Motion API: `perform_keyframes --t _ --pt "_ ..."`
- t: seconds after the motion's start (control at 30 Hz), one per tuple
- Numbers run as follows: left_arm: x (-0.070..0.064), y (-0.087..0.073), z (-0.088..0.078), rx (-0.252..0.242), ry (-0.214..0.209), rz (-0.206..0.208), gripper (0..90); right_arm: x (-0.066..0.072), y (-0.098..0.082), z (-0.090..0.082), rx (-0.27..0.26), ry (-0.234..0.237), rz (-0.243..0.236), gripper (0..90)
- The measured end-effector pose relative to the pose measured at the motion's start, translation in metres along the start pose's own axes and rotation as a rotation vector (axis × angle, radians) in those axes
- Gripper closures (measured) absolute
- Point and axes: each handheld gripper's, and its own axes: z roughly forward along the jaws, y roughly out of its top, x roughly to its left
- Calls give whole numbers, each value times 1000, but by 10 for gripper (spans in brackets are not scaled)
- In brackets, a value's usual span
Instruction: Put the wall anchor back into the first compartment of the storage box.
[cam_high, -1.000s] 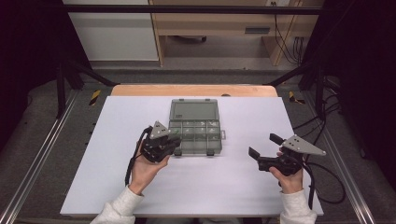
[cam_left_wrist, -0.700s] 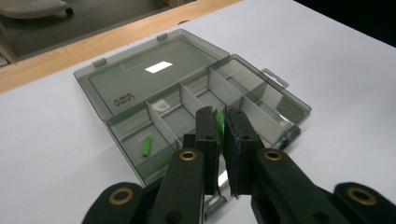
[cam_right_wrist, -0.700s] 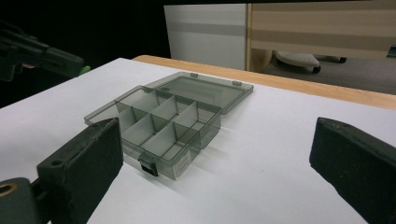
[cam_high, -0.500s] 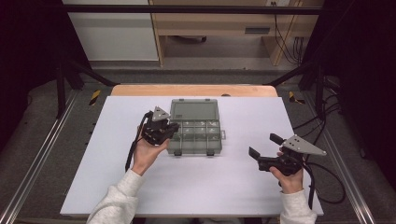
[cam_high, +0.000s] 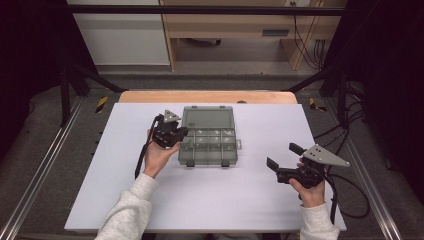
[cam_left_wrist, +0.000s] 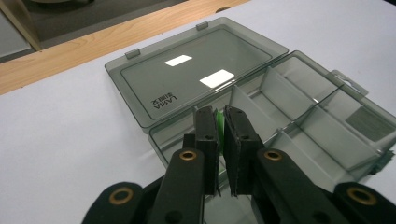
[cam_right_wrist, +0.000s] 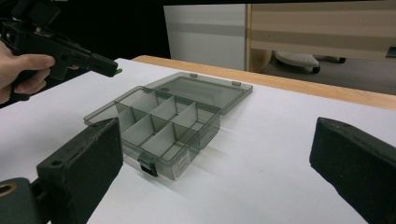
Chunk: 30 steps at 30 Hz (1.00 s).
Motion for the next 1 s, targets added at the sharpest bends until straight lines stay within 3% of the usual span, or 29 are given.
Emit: perform_keyframes --t 0.43,0.73,0.87,1.0 --pt "5 -10 22 51 10 7 841 0 0 0 0 2 -1 30" --pt "6 -17 36 76 19 -10 840 0 0 0 -1 2 -3 30" --pt "6 -19 41 105 29 14 840 0 0 0 2 2 0 30" --pt "4 -21 46 121 35 10 838 0 0 0 0 3 -1 30"
